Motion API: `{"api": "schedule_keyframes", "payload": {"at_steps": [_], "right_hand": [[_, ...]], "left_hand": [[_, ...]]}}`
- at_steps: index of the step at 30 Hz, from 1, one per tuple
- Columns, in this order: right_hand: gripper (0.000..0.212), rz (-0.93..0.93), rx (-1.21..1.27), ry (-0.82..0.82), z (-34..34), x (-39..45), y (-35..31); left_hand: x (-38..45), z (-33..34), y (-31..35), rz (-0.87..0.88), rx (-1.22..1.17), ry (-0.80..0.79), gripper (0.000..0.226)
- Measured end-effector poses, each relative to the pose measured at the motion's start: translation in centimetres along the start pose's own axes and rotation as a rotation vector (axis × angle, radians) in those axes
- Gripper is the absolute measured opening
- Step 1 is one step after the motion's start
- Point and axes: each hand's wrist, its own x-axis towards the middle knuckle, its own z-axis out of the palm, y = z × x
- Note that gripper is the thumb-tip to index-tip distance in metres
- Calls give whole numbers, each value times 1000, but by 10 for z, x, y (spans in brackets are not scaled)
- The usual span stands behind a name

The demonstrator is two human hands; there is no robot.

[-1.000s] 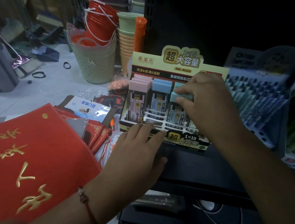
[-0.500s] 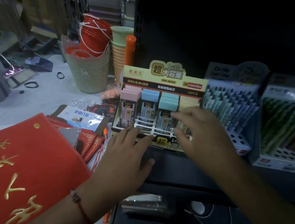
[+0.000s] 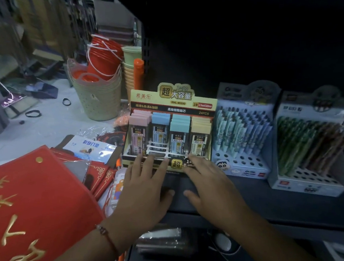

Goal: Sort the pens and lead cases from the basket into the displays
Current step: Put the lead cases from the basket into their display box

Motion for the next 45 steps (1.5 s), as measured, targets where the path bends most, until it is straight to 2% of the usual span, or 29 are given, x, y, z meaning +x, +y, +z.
{"api": "schedule_keyframes", "payload": {"at_steps": [5, 8, 11, 13, 16, 21, 25, 29, 38, 45], "right_hand": [[61, 15, 95, -10, -2, 15, 11], [41, 120, 260, 92, -16, 18, 18], [21, 280, 315, 226, -28, 11, 33], [32, 361, 271, 175, -28, 4, 47], [62, 464, 237, -13, -19, -6, 59], [77, 413, 220, -63, -9, -16, 62], [79, 419, 251, -27, -6, -6, 68], [77, 415, 245, 23, -2, -2, 69], [77, 349, 213, -15, -5, -14, 77], [74, 373, 224, -6, -16, -16, 90]], "left_hand": [[16, 2, 2, -33, -12, 15, 81], [30, 3, 0, -47, -3, -2, 67], [34, 6, -2, -81, -42, 61, 56], [36, 8, 1, -147, -49, 82, 56], [43, 12, 2, -252, -41, 41, 58], [51, 16, 4, -218, -34, 39, 50], [59, 21, 1, -151, 2, 29, 58], [62, 23, 5, -173, -44, 43, 51], [69, 24, 9, -142, -73, 52, 56], [75, 25, 29, -79, -113, 90, 55]]}}
